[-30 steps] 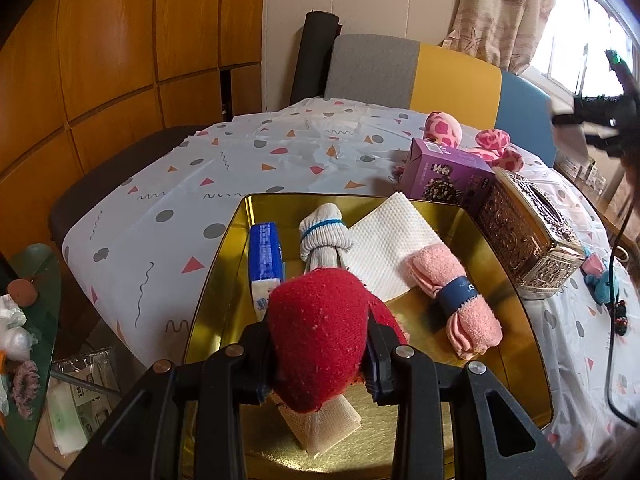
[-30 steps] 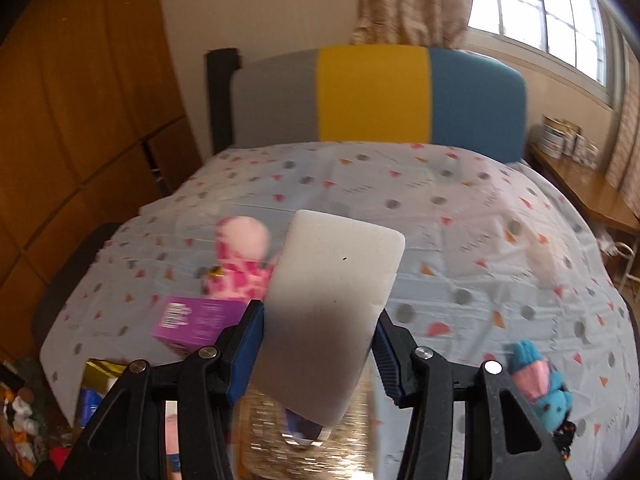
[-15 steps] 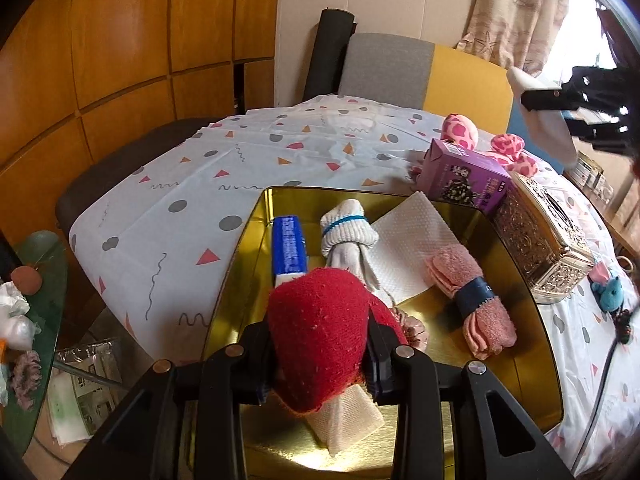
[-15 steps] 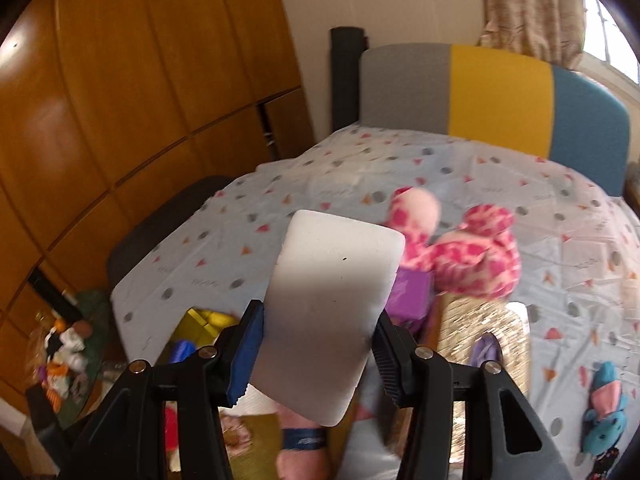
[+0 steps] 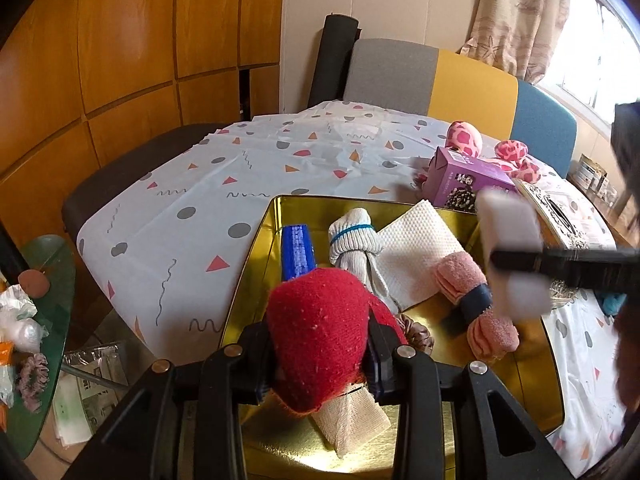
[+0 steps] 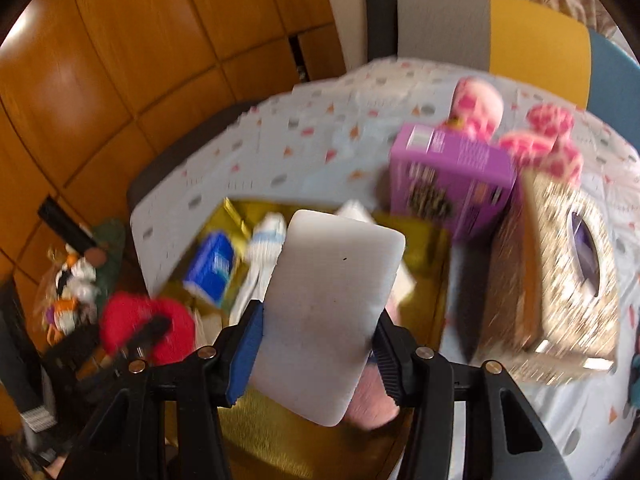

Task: Organize soft objects
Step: 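Drop the red plush into the tray with left gripper while right carries the sponge over, then release the white sponge into the tray with the right gripper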

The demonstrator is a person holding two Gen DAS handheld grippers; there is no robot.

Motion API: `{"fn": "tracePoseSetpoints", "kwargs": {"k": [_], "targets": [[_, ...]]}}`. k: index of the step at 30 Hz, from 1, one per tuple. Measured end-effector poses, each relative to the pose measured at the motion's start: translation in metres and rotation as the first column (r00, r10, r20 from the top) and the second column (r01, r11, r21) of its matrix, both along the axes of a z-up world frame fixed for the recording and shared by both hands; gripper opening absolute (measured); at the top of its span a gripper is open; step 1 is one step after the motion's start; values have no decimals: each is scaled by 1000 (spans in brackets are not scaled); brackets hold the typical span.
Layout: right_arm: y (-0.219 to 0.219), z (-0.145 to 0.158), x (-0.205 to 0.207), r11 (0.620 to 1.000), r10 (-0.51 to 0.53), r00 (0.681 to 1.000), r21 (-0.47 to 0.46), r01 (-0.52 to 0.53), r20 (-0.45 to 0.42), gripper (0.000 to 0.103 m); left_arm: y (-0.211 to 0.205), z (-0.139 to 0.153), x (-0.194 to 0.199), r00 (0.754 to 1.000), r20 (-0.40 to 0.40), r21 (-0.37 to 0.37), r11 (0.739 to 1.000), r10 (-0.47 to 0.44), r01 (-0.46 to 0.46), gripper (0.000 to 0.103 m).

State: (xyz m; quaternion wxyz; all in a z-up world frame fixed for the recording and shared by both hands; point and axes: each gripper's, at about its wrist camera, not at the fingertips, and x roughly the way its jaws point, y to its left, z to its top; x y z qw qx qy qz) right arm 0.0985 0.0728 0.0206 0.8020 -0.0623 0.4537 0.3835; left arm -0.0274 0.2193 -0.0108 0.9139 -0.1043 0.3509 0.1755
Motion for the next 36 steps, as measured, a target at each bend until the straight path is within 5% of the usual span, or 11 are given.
{"fn": "tracePoseSetpoints", "kwargs": {"k": [20, 27, 36], "targets": [[7, -35, -19, 995, -27, 1000, -95, 28, 15, 54, -5, -4, 22, 1000, -8, -4, 1000, -20, 20, 38], [11, -40, -14, 994, -37, 999, -100, 38, 13, 60, -7, -4, 36, 1000, -8, -1, 1000, -20, 20, 66], [1, -41, -5, 997, -78, 996, -5, 78, -43, 74, 4, -5, 29, 1000, 0, -25, 999, 31, -31, 82]]}}
